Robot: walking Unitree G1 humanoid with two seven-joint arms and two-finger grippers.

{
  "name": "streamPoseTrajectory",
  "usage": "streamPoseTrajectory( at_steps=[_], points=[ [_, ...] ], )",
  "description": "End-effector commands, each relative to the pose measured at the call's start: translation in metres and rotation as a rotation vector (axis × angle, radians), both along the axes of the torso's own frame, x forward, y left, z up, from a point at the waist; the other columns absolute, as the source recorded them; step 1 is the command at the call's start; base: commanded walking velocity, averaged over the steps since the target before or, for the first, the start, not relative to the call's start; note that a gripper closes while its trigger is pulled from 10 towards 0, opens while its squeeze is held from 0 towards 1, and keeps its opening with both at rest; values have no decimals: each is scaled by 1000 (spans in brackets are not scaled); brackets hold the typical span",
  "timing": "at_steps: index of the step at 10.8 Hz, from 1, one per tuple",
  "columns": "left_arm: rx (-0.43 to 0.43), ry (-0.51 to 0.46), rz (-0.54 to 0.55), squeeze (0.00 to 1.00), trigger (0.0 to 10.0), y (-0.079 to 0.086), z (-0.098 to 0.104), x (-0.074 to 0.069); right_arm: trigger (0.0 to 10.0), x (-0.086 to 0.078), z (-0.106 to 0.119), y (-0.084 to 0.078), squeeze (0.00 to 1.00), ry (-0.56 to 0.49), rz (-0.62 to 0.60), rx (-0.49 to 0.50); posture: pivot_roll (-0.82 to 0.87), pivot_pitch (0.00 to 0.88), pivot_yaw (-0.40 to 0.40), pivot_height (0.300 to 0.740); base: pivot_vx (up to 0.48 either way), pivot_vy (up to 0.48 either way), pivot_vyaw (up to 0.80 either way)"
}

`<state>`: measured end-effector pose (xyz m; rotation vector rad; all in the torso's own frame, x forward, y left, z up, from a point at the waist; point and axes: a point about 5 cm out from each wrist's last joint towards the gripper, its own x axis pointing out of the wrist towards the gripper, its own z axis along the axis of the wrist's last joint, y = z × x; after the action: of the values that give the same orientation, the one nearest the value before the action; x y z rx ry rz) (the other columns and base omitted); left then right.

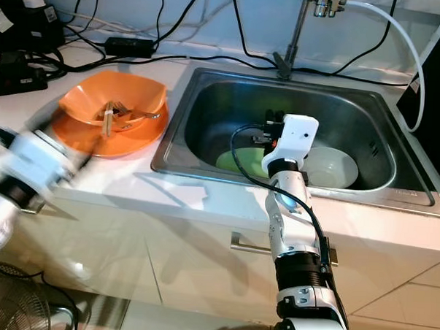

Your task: Kitchen organization

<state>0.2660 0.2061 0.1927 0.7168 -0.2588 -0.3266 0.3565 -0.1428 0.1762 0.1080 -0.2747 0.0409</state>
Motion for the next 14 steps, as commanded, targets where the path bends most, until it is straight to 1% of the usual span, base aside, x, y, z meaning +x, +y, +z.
streamPoseTrajectory(
  at_steps=[1,2,3,4,6,9,11,12,13,14],
  points=[
    [46,13,-33,0,10000,-5,-3,-2,10000,2,1,2,0,3,11,3,241,68,-17,740,0,0,0],
    [82,29,-51,0,10000,-9,-7,1,10000,2,1,3,0,3,11,2,240,68,-16,740,0,0,0],
    [115,23,-45,0,10000,-11,-9,6,10000,2,2,3,0,1,9,3,238,67,-16,740,0,0,0],
    [124,-7,-26,0,10000,-11,-6,10,10000,2,2,3,0,1,7,4,236,66,-15,740,0,0,0],
    [119,-89,50,0,10000,-9,5,19,10000,1,2,3,0,0,4,6,235,64,-16,740,0,0,0],
    [110,-95,52,0,10000,-15,3,28,10000,2,2,3,0,-2,6,7,230,63,-18,740,0,0,0],
    [122,-93,51,0,10000,-21,1,36,10000,2,2,3,0,-3,3,8,225,60,-17,740,0,0,0],
    [117,-96,52,0,4353,-23,1,41,10000,2,3,3,0,-4,4,8,222,58,-16,740,0,0,0],
    [116,-100,46,0,0,-25,1,42,10000,2,3,3,0,-6,3,8,219,58,-15,740,0,0,0],
    [124,-100,43,0,0,-26,1,43,10000,2,3,2,0,-6,1,8,218,59,-14,740,0,0,0]
  ],
)
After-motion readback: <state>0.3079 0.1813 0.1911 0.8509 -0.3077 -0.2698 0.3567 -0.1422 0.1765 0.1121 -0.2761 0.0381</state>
